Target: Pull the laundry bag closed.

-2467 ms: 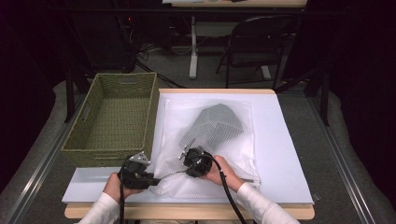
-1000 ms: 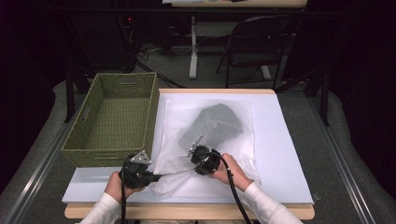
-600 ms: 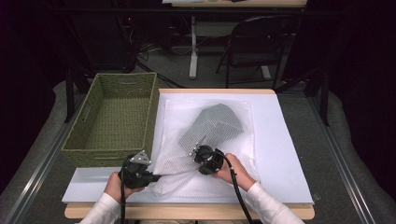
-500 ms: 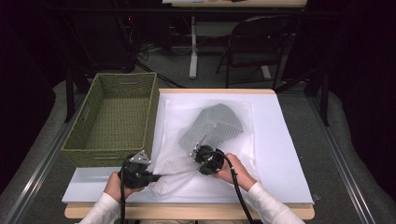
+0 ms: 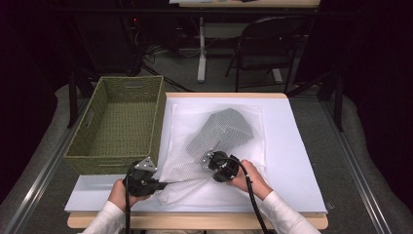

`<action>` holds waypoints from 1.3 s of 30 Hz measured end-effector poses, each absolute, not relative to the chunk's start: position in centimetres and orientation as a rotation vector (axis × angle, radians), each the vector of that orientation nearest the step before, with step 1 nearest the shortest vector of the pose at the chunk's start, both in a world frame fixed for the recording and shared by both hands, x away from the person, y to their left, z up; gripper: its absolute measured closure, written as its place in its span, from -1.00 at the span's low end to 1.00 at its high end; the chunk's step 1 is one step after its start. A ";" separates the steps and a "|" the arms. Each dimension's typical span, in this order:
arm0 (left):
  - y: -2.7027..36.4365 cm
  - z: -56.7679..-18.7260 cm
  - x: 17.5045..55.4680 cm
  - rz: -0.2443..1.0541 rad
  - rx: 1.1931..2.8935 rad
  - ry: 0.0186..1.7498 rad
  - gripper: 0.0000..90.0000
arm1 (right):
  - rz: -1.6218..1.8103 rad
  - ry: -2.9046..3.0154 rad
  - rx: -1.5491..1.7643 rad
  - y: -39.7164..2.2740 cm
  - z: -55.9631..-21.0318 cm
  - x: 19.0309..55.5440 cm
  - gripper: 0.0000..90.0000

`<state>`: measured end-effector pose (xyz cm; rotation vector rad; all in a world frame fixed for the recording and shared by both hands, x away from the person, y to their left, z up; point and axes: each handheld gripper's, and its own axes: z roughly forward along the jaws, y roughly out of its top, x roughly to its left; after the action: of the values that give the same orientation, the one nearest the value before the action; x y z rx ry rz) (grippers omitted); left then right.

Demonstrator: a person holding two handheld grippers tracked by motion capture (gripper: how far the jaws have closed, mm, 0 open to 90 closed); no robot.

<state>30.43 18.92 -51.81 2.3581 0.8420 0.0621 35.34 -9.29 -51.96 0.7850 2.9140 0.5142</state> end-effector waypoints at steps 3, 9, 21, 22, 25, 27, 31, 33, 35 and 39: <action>19.0 -51.8 30.5 0.064 2.365 0.838 0.94 | 0.500 2.913 0.794 -9.6 -52.0 35.3 0.93; 19.1 -51.8 30.5 0.062 2.364 0.838 0.94 | 0.498 2.906 0.805 -10.2 -51.9 35.3 0.93; 19.1 -51.8 30.5 0.062 2.369 0.841 0.94 | 0.458 2.891 0.837 -11.7 -51.9 35.2 0.93; 19.1 -51.8 30.5 0.063 2.370 0.841 0.94 | 0.453 2.892 0.848 -11.9 -51.9 35.2 0.93; 19.1 -51.8 30.5 0.064 2.369 0.840 0.94 | 0.450 2.884 0.859 -12.3 -51.8 35.1 0.93; 19.1 -51.7 30.4 0.063 2.369 0.841 0.94 | 0.449 2.879 0.868 -12.5 -51.7 35.1 0.93; 19.1 -51.8 30.4 0.062 2.372 0.842 0.94 | 0.438 2.876 0.871 -13.0 -51.7 35.0 0.93; 19.1 -51.8 30.5 0.059 2.373 0.841 0.94 | 0.438 2.869 0.883 -13.2 -51.6 35.0 0.93; 19.1 -51.8 30.5 0.059 2.372 0.843 0.94 | 0.446 2.866 0.889 -13.5 -51.6 35.0 0.93; 19.1 -51.8 30.5 0.059 2.372 0.844 0.94 | 0.438 2.867 0.906 -14.1 -51.6 34.8 0.93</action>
<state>30.46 19.06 -51.83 2.3720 0.8435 0.0591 34.83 -14.07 -51.63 0.9061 2.8673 0.4383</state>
